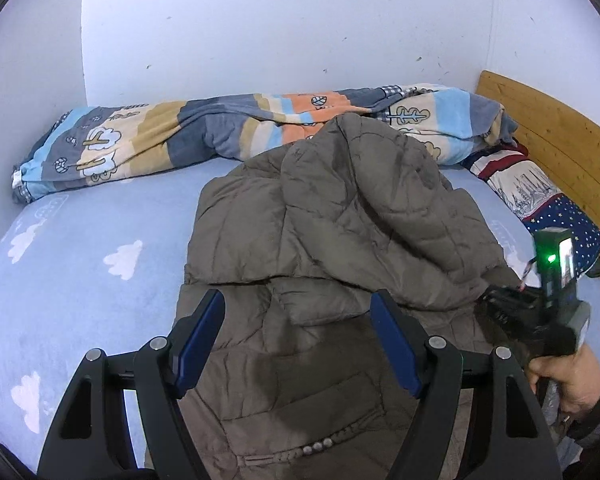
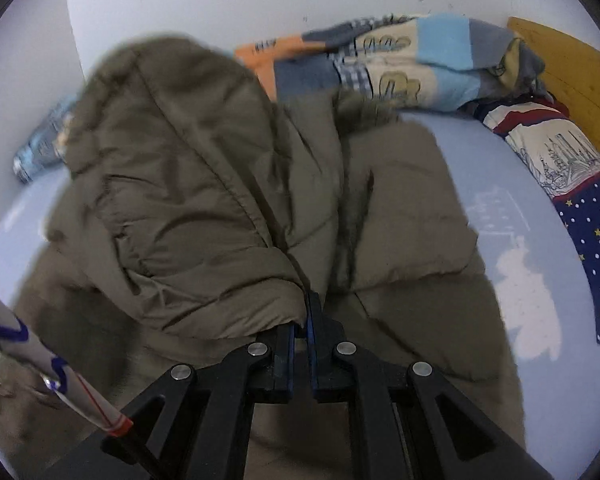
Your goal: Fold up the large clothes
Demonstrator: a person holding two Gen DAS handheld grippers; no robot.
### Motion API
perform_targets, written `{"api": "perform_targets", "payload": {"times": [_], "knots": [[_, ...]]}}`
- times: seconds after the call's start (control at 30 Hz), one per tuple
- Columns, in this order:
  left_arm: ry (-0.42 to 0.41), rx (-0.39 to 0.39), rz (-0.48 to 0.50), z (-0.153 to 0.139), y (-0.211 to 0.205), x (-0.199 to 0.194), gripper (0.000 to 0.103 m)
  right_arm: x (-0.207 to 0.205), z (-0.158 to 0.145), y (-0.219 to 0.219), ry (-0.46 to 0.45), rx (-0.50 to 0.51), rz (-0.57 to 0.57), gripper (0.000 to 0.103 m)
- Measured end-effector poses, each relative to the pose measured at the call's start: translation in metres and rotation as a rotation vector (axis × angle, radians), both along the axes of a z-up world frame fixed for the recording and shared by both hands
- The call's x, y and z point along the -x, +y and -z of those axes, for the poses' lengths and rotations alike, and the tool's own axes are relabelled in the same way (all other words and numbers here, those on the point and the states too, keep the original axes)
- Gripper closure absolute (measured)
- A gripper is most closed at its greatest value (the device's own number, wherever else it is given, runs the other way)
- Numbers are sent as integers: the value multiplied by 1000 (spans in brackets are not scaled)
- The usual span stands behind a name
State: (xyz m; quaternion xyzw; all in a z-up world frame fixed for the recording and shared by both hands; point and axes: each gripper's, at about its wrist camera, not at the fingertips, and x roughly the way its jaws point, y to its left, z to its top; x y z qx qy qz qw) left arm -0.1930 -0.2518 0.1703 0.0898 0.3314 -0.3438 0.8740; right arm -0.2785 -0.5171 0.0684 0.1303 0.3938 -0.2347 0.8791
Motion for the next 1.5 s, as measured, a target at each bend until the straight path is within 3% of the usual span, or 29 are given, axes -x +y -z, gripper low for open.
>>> {"api": "perform_targets", "payload": {"times": [0.2, 0.3, 0.33, 0.37, 0.53, 0.63, 0.77, 0.9, 1.0, 1.03, 1.1, 1.17, 1.27, 1.4, 1.5], "knots": [[14, -15, 0, 8, -10, -6, 29, -10, 0, 9, 47, 101, -33, 95], [23, -21, -6, 10, -10, -7, 29, -1, -17, 16, 36, 150, -57, 77], [25, -14, -8, 9, -9, -8, 29, 1, -23, 19, 36, 154, -75, 64], [24, -9, -8, 8, -8, -8, 29, 6, -32, 21, 25, 161, -86, 60], [28, -9, -17, 9, -9, -9, 29, 28, -76, 20, -111, 107, -115, 59], [38, -16, -12, 12, -10, -9, 29, 33, -93, 11, -215, 69, -75, 47], [13, -20, -10, 10, -10, -8, 29, 26, -98, -5, -273, -71, -53, 47], [24, 4, 0, 7, -23, -23, 29, 9, -102, -15, -287, -112, -39, 47], [19, -11, 1, 6, -49, -47, 28, -15, -108, -28, -287, -99, -38, 53], [20, -23, 6, 8, -63, -57, 28, -26, -110, -34, -287, -104, -38, 62], [8, -42, 18, 14, -91, -73, 28, -51, -109, -48, -273, -141, -31, 65], [48, -65, 13, 26, -118, -92, 28, -71, -104, -58, -254, -161, -30, 65], [112, -52, 15, 44, -145, -114, 28, -101, -87, -66, -199, -150, -47, 65], [178, -121, -27, 88, -156, -137, 28, -122, -48, -68, -131, -170, -67, 65], [148, -180, 1, 107, -163, -136, 26, -134, -11, -60, -10, -125, -92, 66]]}}
